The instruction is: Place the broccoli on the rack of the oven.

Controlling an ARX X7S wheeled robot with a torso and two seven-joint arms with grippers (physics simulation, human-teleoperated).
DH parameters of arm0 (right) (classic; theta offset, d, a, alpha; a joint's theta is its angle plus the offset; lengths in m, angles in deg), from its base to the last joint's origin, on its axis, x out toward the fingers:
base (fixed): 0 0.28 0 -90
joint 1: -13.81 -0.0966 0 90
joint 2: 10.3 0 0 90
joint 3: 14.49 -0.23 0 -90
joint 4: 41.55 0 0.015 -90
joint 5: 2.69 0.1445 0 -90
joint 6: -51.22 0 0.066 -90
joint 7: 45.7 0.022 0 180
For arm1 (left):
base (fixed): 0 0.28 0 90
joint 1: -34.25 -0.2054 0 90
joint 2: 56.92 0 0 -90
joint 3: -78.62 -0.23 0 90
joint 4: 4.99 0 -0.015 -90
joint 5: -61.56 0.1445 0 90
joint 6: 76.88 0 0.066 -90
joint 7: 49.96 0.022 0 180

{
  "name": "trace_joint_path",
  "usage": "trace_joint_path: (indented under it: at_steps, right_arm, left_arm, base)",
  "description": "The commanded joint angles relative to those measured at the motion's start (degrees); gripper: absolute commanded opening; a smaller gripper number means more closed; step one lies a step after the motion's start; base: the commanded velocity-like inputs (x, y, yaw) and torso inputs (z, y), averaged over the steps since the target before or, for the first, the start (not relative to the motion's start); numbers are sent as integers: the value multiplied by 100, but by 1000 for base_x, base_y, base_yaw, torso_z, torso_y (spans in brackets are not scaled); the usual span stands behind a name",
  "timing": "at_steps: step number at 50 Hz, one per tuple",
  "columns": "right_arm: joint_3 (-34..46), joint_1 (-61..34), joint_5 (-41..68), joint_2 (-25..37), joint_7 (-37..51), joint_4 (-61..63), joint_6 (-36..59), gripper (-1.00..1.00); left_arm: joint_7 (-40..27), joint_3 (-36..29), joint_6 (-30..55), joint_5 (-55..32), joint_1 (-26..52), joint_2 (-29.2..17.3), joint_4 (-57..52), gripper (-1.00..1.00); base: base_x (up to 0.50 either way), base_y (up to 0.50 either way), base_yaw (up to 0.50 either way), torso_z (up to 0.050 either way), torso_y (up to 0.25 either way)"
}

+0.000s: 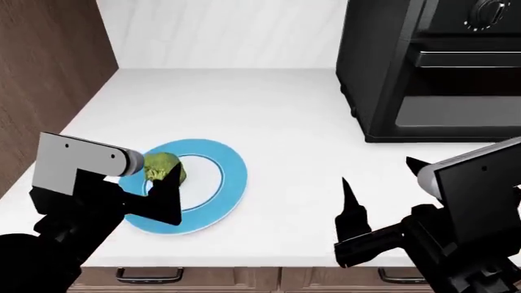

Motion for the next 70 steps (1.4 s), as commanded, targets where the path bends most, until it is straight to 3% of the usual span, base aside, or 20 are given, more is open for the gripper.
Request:
trace_joint_path:
  at_steps: [1,6,31,39,68,69,70]
  right_arm:
    - [-350,426,-348,-24,-317,59,52,100]
    - [-512,490,-549,-42,-543,59,139,100]
    - [-1364,1364,-1962,-546,-2289,200,453,100]
    - [-1527,1470,-2100,-521,-2459,261,396,100]
    - [-1690,1708,-2285,-474,-2625,349,228,100]
    - [-1670,1701,-2272,-469,-2601,342,229,100]
    - [-1655,1687,-2261,-458,-2576,341,230,100]
  left_arm:
    - [-86,-56,-72,-167,23,31,128,100]
    - [-219,-21,-80,-275,26,66,253,100]
    - [72,-1263,-465,986,394,98,1461,100]
    - [248,-1719,-609,1358,520,-16,1532,100]
    - [379,-2057,-747,1484,433,-119,1753,100]
    - [321,-2027,-748,1484,407,-117,1730,-100]
    - [386,-2131,-890,1639,391,-178,1633,-100]
  base:
    - [0,0,0,0,0]
    - [0,0,0,0,0]
    - [0,0,0,0,0]
    - [0,0,0,0,0]
    - [0,0,0,0,0]
    - [0,0,0,0,0]
    - [0,0,0,0,0]
